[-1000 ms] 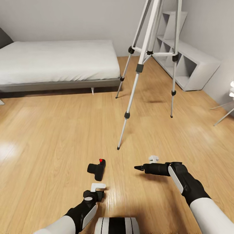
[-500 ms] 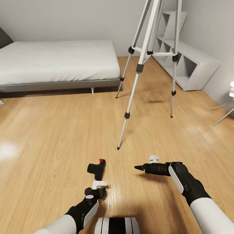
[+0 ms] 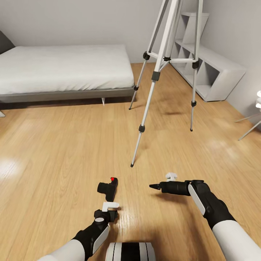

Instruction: Attach the digital camera to the camera tripod in the bedroom.

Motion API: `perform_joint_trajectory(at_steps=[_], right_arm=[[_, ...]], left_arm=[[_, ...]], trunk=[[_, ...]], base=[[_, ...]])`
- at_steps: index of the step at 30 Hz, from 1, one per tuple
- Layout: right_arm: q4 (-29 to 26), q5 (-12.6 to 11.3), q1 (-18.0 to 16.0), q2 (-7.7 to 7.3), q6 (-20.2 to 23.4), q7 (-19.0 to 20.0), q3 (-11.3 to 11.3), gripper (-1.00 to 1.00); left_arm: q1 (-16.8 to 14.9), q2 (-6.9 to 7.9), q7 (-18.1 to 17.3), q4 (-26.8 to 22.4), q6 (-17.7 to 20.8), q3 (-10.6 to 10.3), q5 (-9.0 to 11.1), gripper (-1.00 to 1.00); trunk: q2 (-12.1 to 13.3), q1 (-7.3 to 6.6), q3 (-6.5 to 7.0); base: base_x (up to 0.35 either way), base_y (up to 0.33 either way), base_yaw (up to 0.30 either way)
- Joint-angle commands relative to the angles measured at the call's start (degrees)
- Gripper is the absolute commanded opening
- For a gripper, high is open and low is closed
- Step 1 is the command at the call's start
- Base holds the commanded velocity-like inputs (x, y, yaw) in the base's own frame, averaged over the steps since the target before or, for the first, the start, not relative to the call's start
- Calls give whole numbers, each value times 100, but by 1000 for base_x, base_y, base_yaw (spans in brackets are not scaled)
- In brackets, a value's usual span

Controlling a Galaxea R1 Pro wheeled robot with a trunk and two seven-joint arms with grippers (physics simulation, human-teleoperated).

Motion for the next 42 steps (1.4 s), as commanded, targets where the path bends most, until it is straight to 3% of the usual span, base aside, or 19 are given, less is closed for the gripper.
perform_joint_trajectory(at_steps=[1, 9, 25, 31, 35, 36, 39, 41, 42], right_arm=[[-12, -27, -3, -6, 41, 96, 13, 100], [-25, 29, -2, -8, 51, 416, 18, 100], [-26, 23, -4, -5, 18, 428, 12, 100], [-26, 16, -3, -8, 14, 428, 10, 100], [-26, 5, -4, -9, 9, 424, 9, 100], [-26, -1, -4, -9, 8, 426, 9, 100], [-26, -7, -4, -8, 6, 426, 9, 100], [-26, -9, -5, -8, 5, 426, 6, 100], [-26, -10, -5, -9, 5, 425, 3, 100]], left_arm=[[-2, 3, 43, 1, 17, -49, 38, 100], [-4, 2, 36, 48, 17, -49, 38, 100], [-5, 2, 36, 27, 17, -53, 14, 100], [-5, 2, 44, -20, 13, -71, -278, 100], [-3, 13, 57, -34, -17, -72, -679, 100], [-3, 17, 59, -37, -102, -67, -836, 100], [-6, 19, 35, -31, -467, -68, -1066, 100], [-4, 19, 23, -17, -687, -71, -1130, 100], [-5, 19, 9, 40, -1031, -75, -1203, 100]], trunk=[[-3, 2, -26], [-14, 22, -203], [-14, 22, -203], [-14, 22, -203], [-14, 22, -203], [-14, 22, -203], [-14, 22, -203], [-14, 22, -203], [-14, 22, -203]], base=[[0, 0, 0], [0, 0, 0], [0, 0, 0], [0, 0, 0], [0, 0, 0], [0, 0, 0], [0, 0, 0], [0, 0, 0], [0, 0, 0]])
